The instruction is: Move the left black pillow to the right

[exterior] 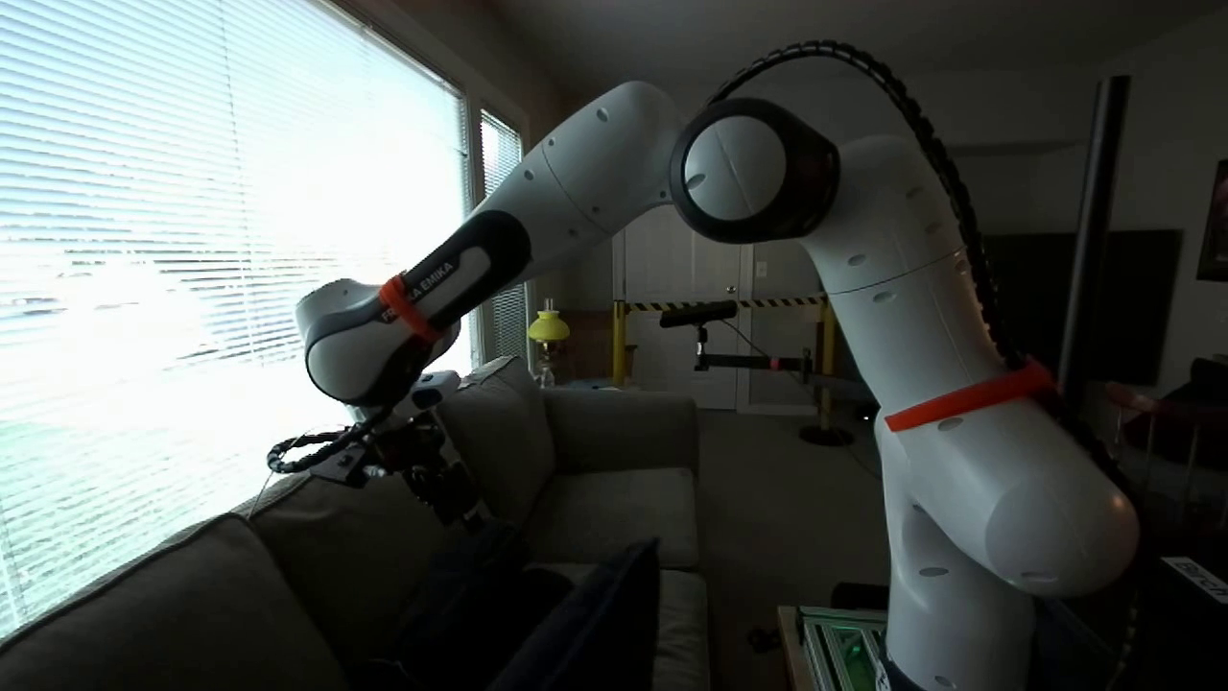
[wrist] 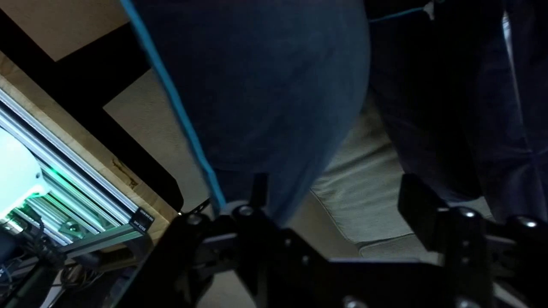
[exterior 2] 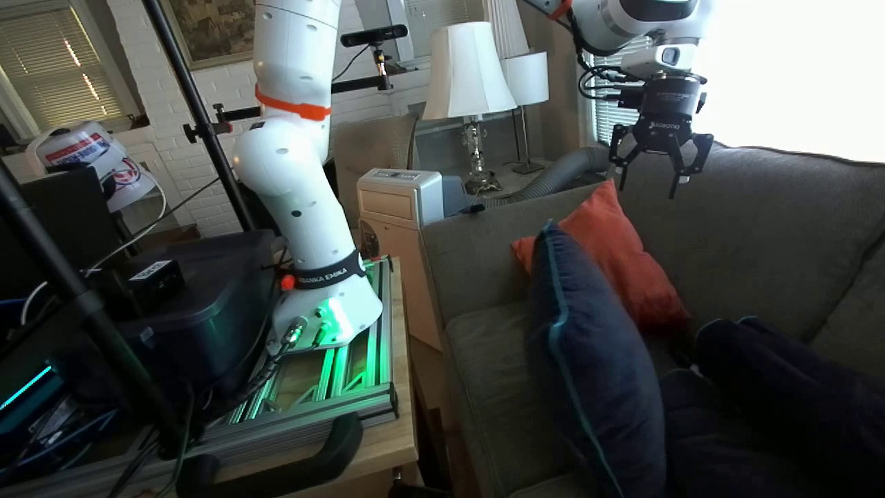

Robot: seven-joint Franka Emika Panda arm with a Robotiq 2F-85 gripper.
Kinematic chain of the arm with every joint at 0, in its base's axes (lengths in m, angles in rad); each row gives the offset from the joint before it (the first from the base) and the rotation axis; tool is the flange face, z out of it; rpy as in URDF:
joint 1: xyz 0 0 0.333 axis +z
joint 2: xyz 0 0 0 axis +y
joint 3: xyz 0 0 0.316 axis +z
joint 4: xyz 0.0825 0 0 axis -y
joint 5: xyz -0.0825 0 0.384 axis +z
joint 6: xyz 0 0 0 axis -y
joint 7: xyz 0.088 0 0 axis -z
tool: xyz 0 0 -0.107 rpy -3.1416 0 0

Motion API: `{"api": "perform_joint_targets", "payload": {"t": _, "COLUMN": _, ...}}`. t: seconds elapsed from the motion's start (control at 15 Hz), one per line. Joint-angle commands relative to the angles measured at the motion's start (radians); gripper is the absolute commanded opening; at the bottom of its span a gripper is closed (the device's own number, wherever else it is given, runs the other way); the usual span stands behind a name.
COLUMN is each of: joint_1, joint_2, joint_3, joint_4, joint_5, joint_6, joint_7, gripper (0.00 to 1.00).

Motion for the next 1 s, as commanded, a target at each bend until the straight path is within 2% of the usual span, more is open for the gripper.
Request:
{"api": "perform_joint_targets", "payload": {"t": 0.0, "joint_1": 0.002, "joint_2": 0.028, "joint_3": -0.002, "joint_4": 0.016, "joint_5": -0.015, "joint_6": 0.001, "joint_7": 0.033, "gripper": 1.0}}
{"api": "perform_joint_targets", "payload": {"t": 0.33, "joint_1": -0.006, "joint_2": 0.027, "joint_3": 0.011, "joint_4": 0.003, "joint_5": 0.007, "joint_6": -0.026, "joint_7": -0.025, "gripper": 1.0}}
{"api": "perform_joint_targets", "payload": {"t": 0.93, "joint_1": -0.017, "joint_2": -0.017, "joint_3": 0.023, "joint_4": -0.132, "joint_5": 0.053, "joint_6": -0.055, "joint_7": -0.174, "gripper": 1.0}}
